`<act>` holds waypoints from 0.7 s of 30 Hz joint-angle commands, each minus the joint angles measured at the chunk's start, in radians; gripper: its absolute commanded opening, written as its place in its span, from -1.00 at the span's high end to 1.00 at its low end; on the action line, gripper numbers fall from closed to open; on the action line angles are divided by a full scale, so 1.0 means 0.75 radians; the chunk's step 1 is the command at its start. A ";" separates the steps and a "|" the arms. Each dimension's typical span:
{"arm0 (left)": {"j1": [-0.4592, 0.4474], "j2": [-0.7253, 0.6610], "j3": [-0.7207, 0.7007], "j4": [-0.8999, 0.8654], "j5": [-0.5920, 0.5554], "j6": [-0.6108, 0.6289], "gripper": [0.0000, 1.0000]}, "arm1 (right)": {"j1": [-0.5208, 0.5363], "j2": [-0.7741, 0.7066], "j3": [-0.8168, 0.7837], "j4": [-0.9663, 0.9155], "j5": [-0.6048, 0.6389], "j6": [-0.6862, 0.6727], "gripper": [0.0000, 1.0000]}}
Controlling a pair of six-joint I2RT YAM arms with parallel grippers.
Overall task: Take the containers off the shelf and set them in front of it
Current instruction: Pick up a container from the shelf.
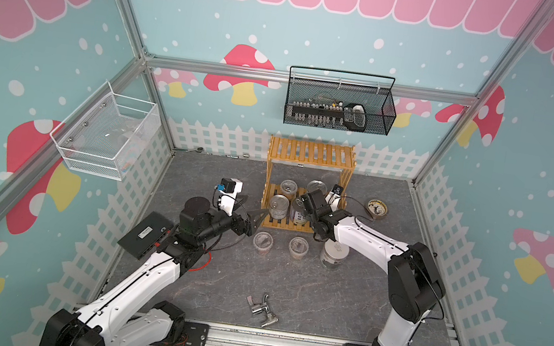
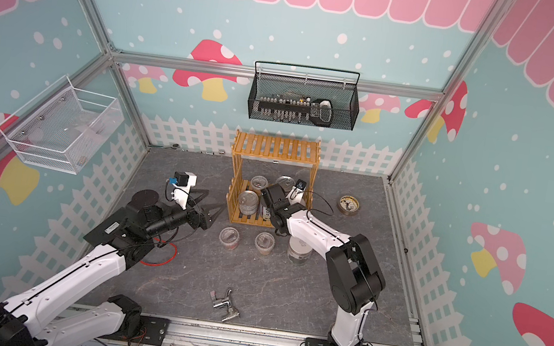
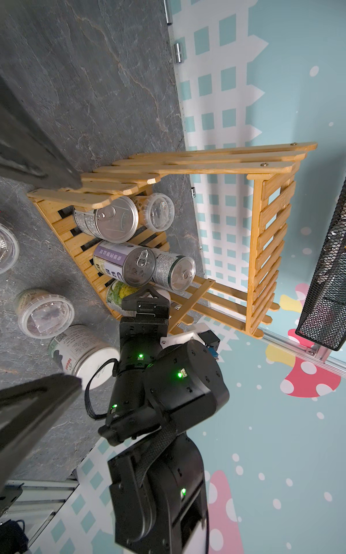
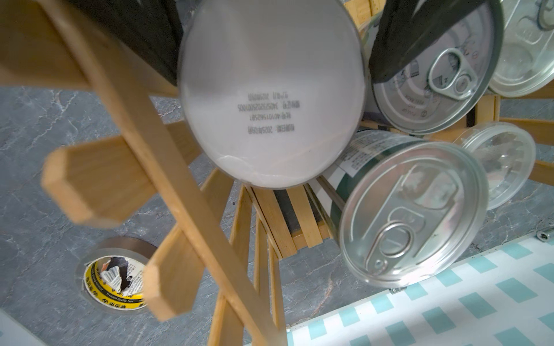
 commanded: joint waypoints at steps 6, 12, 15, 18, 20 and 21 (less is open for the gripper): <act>0.010 0.000 -0.014 0.002 0.032 0.013 -0.98 | -0.039 0.052 0.043 -0.046 0.010 0.035 -0.97; 0.011 0.007 -0.015 0.011 0.039 0.014 -0.99 | -0.051 0.062 0.049 -0.049 0.001 0.036 -0.97; 0.013 0.009 -0.015 0.010 0.047 0.013 -0.98 | -0.055 0.063 0.047 -0.052 0.005 0.033 -0.91; 0.012 0.008 -0.015 0.010 0.046 0.013 -0.99 | -0.056 0.059 0.037 -0.055 0.017 0.040 -0.78; 0.012 0.010 -0.015 0.012 0.046 0.013 -0.98 | -0.060 0.056 0.030 -0.059 0.019 0.046 -0.68; 0.013 0.010 -0.015 0.010 0.046 0.014 -0.98 | -0.061 0.054 0.027 -0.059 0.017 0.047 -0.64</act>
